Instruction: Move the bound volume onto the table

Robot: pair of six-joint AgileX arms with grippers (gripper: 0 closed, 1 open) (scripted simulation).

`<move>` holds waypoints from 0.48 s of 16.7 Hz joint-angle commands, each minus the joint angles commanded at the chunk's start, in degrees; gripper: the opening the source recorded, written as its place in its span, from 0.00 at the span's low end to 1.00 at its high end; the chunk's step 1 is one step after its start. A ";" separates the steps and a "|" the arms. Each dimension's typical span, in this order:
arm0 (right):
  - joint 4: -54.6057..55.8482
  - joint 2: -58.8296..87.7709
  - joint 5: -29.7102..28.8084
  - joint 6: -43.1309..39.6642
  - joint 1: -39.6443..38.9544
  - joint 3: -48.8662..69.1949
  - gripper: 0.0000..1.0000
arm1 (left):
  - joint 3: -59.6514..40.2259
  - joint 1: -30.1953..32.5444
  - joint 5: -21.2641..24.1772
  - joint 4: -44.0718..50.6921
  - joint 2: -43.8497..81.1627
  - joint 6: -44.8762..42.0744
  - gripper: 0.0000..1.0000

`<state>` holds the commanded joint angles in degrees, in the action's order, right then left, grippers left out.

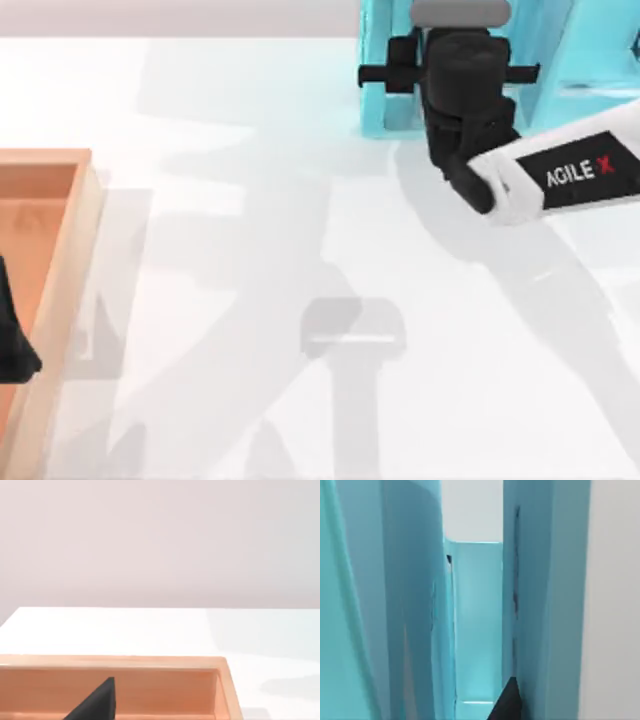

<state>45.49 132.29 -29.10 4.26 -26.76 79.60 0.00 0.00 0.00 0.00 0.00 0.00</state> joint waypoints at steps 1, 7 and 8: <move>-1.82 -3.73 -0.85 0.17 -1.02 -1.92 0.00 | 0.00 0.00 0.00 0.00 0.00 0.00 1.00; -14.67 -31.28 -7.54 1.27 -7.72 -15.36 0.00 | 0.00 0.00 0.00 0.00 0.00 0.00 1.00; -16.67 -35.25 -8.67 1.43 -8.76 -17.44 0.00 | 0.00 0.00 0.00 0.00 0.00 0.00 1.00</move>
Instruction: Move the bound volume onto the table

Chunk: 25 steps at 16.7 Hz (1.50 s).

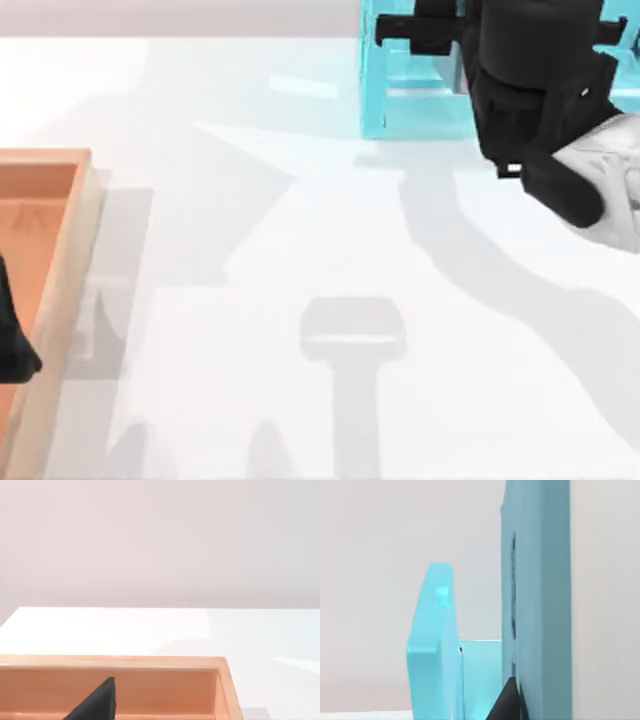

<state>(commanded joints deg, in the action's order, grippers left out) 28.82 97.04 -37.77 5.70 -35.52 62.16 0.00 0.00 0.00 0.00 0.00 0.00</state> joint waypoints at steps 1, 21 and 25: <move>-1.84 -3.47 -1.05 0.16 -0.96 -1.91 0.00 | 0.00 0.00 0.00 0.00 0.00 0.00 1.00; -12.02 3.17 -19.50 -31.59 -26.69 -7.57 0.00 | 0.00 0.00 0.00 0.00 0.00 0.00 1.00; -14.73 8.39 -26.17 -47.46 -37.96 -8.47 0.00 | 0.00 0.00 0.00 0.00 0.00 0.00 1.00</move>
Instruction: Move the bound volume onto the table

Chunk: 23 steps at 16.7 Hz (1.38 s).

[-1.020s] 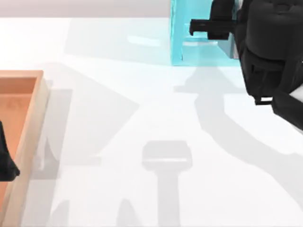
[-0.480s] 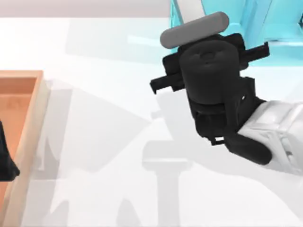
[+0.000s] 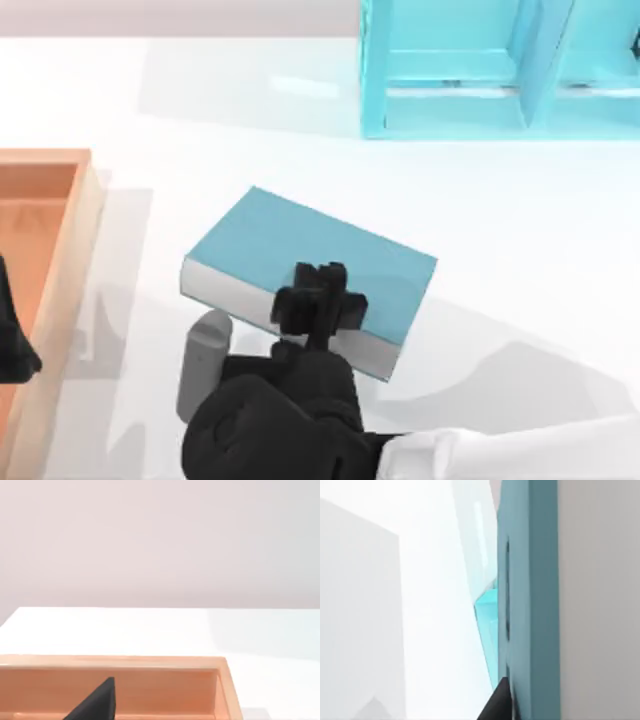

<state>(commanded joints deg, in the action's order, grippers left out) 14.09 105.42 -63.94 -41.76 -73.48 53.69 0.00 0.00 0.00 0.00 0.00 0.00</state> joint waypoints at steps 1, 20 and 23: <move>-0.52 0.80 -1.19 -2.56 -2.07 -0.23 0.00 | 0.00 0.00 0.00 0.00 0.00 0.00 1.00; 0.19 4.06 -3.43 -4.92 -6.25 -1.65 0.00 | 0.00 0.00 0.00 0.00 0.00 0.00 1.00; 3.54 6.51 -3.56 -4.87 -6.12 -2.68 0.00 | 0.00 0.00 0.00 0.00 0.00 0.00 1.00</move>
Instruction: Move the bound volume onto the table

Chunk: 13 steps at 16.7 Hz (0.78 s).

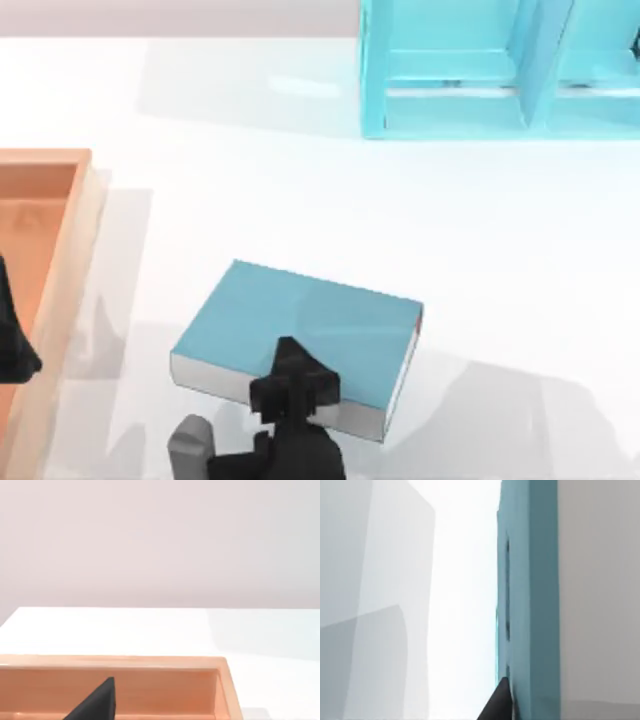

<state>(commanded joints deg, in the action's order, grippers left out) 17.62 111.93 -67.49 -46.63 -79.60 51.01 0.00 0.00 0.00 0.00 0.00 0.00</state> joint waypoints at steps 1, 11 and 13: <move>0.39 0.29 -0.05 0.00 0.04 -0.13 0.00 | 0.00 0.00 0.00 0.00 0.00 0.00 1.00; 0.40 0.30 -0.06 0.00 0.04 -0.13 0.53 | 0.00 0.00 0.00 0.00 0.00 0.00 1.00; 0.40 0.30 -0.06 0.00 0.04 -0.13 0.68 | 0.00 0.00 0.00 0.00 0.00 0.00 1.00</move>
<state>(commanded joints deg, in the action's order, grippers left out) 18.02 112.23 -67.55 -46.62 -79.56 50.88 0.00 0.00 0.00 0.00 0.00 0.00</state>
